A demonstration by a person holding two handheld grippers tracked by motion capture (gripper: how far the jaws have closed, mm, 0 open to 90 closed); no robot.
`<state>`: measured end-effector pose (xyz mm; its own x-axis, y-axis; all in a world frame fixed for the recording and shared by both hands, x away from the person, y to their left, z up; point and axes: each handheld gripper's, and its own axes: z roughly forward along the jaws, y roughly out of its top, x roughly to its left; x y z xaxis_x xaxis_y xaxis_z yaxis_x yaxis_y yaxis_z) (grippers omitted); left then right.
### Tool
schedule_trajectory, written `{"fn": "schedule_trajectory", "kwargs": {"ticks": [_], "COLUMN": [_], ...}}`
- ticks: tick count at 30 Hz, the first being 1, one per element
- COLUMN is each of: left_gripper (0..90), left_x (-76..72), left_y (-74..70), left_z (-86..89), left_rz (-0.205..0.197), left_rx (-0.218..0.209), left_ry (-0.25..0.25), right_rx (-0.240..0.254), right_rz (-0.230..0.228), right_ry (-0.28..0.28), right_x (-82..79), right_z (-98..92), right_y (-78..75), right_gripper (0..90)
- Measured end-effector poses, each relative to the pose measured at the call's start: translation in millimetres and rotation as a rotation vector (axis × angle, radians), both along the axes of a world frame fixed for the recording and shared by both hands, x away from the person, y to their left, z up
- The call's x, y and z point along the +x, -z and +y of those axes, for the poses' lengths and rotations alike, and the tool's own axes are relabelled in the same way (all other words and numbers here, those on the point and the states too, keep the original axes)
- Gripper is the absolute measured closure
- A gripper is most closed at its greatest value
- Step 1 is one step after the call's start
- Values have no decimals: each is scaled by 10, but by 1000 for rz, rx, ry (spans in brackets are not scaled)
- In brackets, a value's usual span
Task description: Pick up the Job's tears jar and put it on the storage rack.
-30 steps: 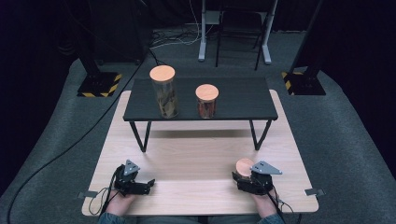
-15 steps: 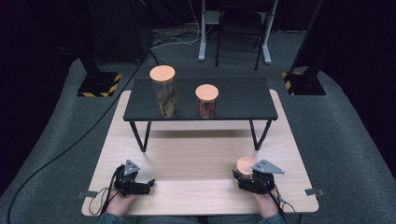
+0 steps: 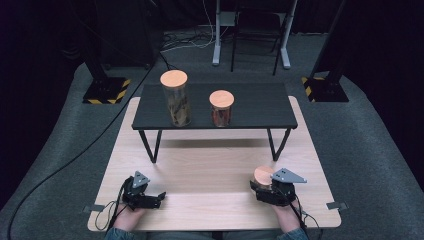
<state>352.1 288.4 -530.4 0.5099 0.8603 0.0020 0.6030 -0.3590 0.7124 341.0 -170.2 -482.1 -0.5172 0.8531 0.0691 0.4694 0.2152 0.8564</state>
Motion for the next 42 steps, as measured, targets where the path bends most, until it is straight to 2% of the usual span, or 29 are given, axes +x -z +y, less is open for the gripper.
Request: {"fn": "schedule_trajectory", "kwargs": {"ticks": [23, 42], "left_gripper": [10, 10], "left_x": [0, 2], "left_y": [0, 0], "left_z": [0, -1], "left_rz": [0, 0], "left_rx": [0, 0], "left_ry": [0, -1], "right_rx": [-3, -8], "right_rz": [-18, -41], "right_ry": [-1, -21], "right_x": [52, 110], "right_z": [-40, -4], "right_y": [-254, -541], "right_gripper": [247, 247]}}
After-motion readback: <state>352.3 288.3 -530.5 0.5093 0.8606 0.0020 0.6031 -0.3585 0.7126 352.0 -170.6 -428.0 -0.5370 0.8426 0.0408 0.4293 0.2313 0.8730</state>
